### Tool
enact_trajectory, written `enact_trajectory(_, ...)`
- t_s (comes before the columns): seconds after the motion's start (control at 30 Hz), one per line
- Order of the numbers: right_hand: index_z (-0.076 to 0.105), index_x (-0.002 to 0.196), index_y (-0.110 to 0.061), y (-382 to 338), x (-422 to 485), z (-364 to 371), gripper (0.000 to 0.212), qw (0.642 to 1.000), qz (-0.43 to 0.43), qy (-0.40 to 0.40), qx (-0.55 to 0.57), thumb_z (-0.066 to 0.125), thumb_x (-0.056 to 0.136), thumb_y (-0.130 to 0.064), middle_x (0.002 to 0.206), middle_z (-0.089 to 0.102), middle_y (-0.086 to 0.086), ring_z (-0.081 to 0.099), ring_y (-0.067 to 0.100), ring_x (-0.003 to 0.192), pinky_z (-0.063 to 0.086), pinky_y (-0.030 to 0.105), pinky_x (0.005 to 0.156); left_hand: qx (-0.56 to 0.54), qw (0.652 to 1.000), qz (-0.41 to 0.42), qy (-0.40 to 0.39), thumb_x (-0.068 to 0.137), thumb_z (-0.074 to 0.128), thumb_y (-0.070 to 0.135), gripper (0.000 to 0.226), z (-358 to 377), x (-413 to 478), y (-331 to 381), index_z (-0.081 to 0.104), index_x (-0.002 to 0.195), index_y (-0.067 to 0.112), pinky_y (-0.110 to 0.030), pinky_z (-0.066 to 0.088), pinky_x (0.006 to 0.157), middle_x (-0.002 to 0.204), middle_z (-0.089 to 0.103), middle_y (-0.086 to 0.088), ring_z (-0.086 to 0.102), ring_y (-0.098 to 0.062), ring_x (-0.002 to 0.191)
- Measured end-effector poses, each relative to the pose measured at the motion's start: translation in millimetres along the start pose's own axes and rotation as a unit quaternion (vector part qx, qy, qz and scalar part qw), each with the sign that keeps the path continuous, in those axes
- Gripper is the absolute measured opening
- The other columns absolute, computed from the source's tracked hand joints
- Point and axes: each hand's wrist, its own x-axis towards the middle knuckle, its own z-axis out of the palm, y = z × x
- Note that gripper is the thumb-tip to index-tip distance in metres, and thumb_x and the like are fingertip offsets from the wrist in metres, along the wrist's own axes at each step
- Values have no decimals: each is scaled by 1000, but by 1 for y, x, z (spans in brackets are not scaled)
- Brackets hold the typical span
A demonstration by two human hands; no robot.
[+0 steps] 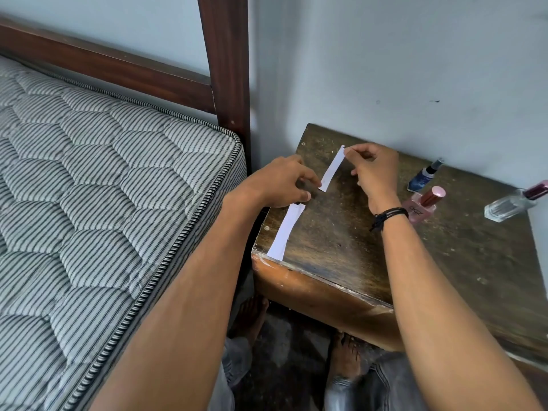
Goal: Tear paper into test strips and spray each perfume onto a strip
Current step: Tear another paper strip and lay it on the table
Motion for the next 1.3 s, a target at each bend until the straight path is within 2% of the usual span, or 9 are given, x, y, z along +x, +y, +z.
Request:
enact_trajectory(0.13,79,88,-29,4,2,4,4,999,-4,9,-31,76,91,-31,85,76,-13,60,-2,49,49,25,59,31,999,-5,-13,91,69,33,38,5,2,0,65,129,35,-47,41,104,114,49,3,44,-22,116)
enact_trajectory(0.3,81,89,-29,7,5,10,8,998,-5,12,-68,76,89,-35,89,77,-12,68,10,79,55,35,76,46,999,-11,-9,92,68,38,39,9,2,1,64,130,36,-48,40,105,120,49,2,39,-21,119)
enact_trajectory(0.4,80,89,-32,7,6,13,10,993,-6,22,-112,75,88,-40,90,76,-14,70,8,88,50,29,74,58,998,-13,-3,92,68,39,39,10,2,3,64,130,36,-48,40,105,120,48,3,39,-21,119)
enact_trajectory(0.5,79,90,-33,7,5,15,13,986,-5,32,-162,72,88,-44,85,71,-17,67,7,87,44,26,72,65,998,-15,-4,92,67,39,39,10,2,5,64,130,36,-49,40,105,122,48,2,39,-22,120)
enact_trajectory(0.67,76,96,-30,6,5,18,13,978,-21,40,-205,73,91,-42,90,72,-15,67,10,87,51,31,78,68,998,-15,-4,92,67,39,38,9,1,5,64,129,37,-49,40,105,123,48,1,40,-23,120)
enact_trajectory(0.83,70,91,-32,7,5,17,9,980,-27,42,-192,74,90,-40,86,70,-15,65,10,85,47,30,74,67,998,-14,-9,92,67,39,38,8,1,5,64,130,37,-48,40,105,124,48,1,39,-23,121)
enact_trajectory(1.03,77,94,-33,8,4,17,11,979,-31,39,-198,68,93,-39,89,68,-17,61,6,85,42,27,75,66,998,-16,-9,92,67,39,37,8,1,5,64,129,37,-47,40,105,122,48,3,39,-22,120)
enact_trajectory(1.17,77,92,-35,7,4,18,14,981,-24,44,-189,64,94,-39,91,68,-18,59,5,86,44,27,78,63,998,-11,-8,92,68,39,36,8,2,3,65,128,37,-46,41,104,119,47,4,39,-20,117)
enact_trajectory(1.3,72,86,-38,2,0,17,14,985,-13,58,-165,62,95,-35,81,62,-24,56,-3,76,40,23,68,43,999,-10,-7,91,69,37,34,6,4,-1,68,125,34,-44,42,103,115,49,6,41,-17,112)
